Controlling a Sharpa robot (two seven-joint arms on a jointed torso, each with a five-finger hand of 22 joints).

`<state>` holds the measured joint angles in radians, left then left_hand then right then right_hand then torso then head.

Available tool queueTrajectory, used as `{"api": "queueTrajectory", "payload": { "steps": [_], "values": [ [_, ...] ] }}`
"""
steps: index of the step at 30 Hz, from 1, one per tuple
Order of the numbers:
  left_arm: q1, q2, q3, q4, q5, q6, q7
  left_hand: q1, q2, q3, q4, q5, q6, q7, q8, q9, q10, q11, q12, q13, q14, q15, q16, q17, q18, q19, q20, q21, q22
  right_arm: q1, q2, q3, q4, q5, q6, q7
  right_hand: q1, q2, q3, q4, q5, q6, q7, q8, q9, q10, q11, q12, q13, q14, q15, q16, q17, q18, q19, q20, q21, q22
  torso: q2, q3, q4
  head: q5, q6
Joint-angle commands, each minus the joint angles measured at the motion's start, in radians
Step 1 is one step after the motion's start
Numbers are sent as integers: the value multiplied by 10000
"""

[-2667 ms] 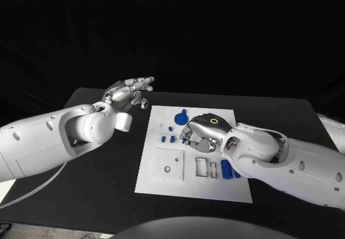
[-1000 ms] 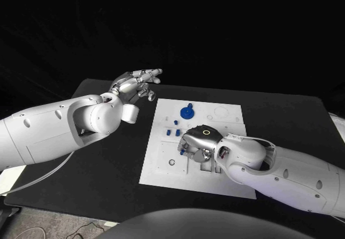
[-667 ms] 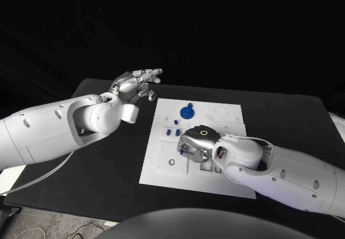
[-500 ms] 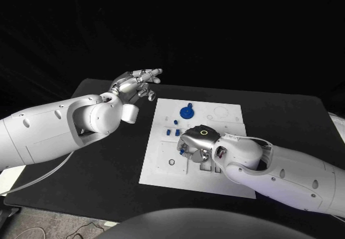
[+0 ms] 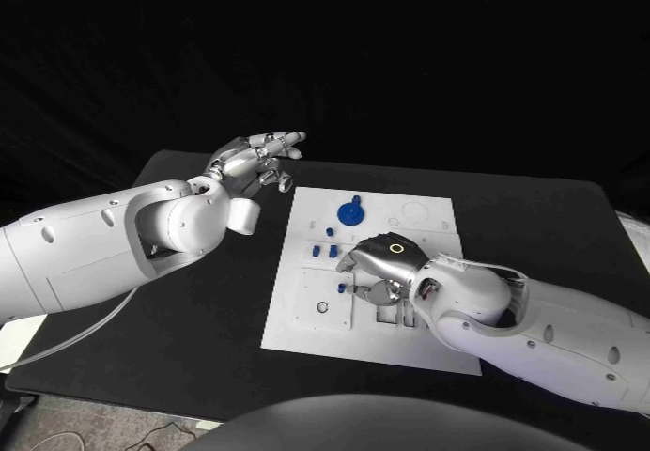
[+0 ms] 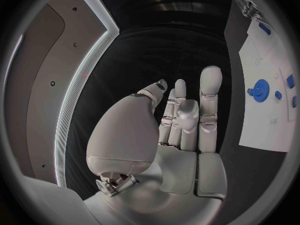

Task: Assemble the parts on the task board

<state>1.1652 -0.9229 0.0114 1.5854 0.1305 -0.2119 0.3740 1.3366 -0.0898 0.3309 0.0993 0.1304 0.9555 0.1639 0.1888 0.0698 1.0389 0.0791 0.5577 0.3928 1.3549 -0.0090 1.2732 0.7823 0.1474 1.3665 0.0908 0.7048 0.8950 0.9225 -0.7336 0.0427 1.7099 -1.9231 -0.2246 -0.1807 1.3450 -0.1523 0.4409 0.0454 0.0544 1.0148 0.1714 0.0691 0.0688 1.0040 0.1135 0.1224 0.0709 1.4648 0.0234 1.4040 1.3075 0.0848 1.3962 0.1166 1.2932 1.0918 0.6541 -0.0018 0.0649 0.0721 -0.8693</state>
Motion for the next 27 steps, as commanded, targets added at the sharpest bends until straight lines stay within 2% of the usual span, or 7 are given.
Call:
{"api": "queueTrajectory", "payload": {
  "steps": [1, 4, 7, 9, 13, 18, 27],
  "values": [
    [5, 17, 5, 5, -40, 237, -15, -54, 41, 33, 41, 42, -73, 16, 54, 5, -73, -12, 60, -5, -55, 37, -47, 13, 111, -49, 10, -37, -10, 62, -372, 97, 318, 202, -758, -60, 38, 119, -61, 15, -37, 120, -5, 28, 17, 175, -20, 120, 11, 551, -23, -52, 132, 111, 33, 11, -28, -6, -14, -9, -11, -39, 53],
    [5, 9, 5, 7, -50, 241, -27, -47, 48, 38, 39, 44, -79, 16, 59, 5, -82, -12, 64, -7, -56, 37, -48, 9, 112, -48, 10, -40, -13, 302, -954, 194, 670, 645, -715, -185, 34, 136, -57, 34, -35, 224, -10, 42, 24, 362, -47, 239, 2, 550, -49, -59, 115, 108, 48, -12, -24, 0, -7, -18, -7, -135, 113],
    [5, -1, 5, 6, -55, 234, -35, -29, 60, 52, 31, 51, -90, 17, 70, 5, -98, -14, 75, -11, -61, 36, -51, -6, 113, -47, 11, -47, -18, 718, -1636, 252, 953, 1157, -486, -382, -22, 53, -118, 63, -31, 288, -43, 30, 20, 510, -82, 325, -16, 552, -74, -63, 100, 109, 54, -34, -33, -15, -6, -20, -24, -229, 180],
    [5, -3, 5, 7, -57, 230, -36, -29, 60, 52, 31, 51, -90, 17, 70, 5, -98, -14, 75, -11, -61, 36, -51, -6, 113, -47, 11, -47, -18, 956, -1964, 269, 1022, 1209, -318, -523, -109, -113, -256, 87, -34, 263, -98, -6, 7, 515, -110, 333, -37, 547, -93, -81, 70, 110, 53, -42, -45, -32, -8, -22, -32, -324, 233],
    [5, 16, 5, -3, -58, 228, -37, -29, 60, 52, 31, 51, -90, 17, 70, 5, -98, -14, 75, -11, -61, 36, -51, -6, 113, -47, 11, -47, -18, 1246, -2350, 284, 951, 1013, 99, -791, -233, -392, -771, 204, -29, 160, -224, -59, -19, 240, -160, 239, -81, 536, -138, -123, 4, 116, 44, -67, -87, -86, -13, -28, -49, -408, 283],
    [4, 52, 4, -22, -60, 230, -48, -29, 60, 52, 31, 51, -90, 17, 70, 5, -98, -14, 75, -11, -61, 36, -51, -6, 113, -47, 11, -47, -18, 1351, -2534, 284, 771, 768, 604, -945, 105, -354, -1762, 490, -24, 49, -357, -58, -21, -55, -141, 219, -66, 531, -120, -157, -60, 128, 37, -84, -155, -166, 3, -16, -5, -503, 304],
    [4, 57, 2, -35, -64, 228, -48, -12, 64, 62, 21, 57, -100, 17, 83, 5, -113, -13, 88, -14, -69, 35, -60, -31, 118, -51, 11, -72, -37, 1200, -2429, 238, 461, 633, 1155, -849, 502, -170, -2136, 649, 11, 31, -443, -49, -15, 99, -179, 409, -48, 528, -157, -182, -111, 127, 49, -99, -183, -196, -3, -25, -22, -479, 269]
  ]
}}
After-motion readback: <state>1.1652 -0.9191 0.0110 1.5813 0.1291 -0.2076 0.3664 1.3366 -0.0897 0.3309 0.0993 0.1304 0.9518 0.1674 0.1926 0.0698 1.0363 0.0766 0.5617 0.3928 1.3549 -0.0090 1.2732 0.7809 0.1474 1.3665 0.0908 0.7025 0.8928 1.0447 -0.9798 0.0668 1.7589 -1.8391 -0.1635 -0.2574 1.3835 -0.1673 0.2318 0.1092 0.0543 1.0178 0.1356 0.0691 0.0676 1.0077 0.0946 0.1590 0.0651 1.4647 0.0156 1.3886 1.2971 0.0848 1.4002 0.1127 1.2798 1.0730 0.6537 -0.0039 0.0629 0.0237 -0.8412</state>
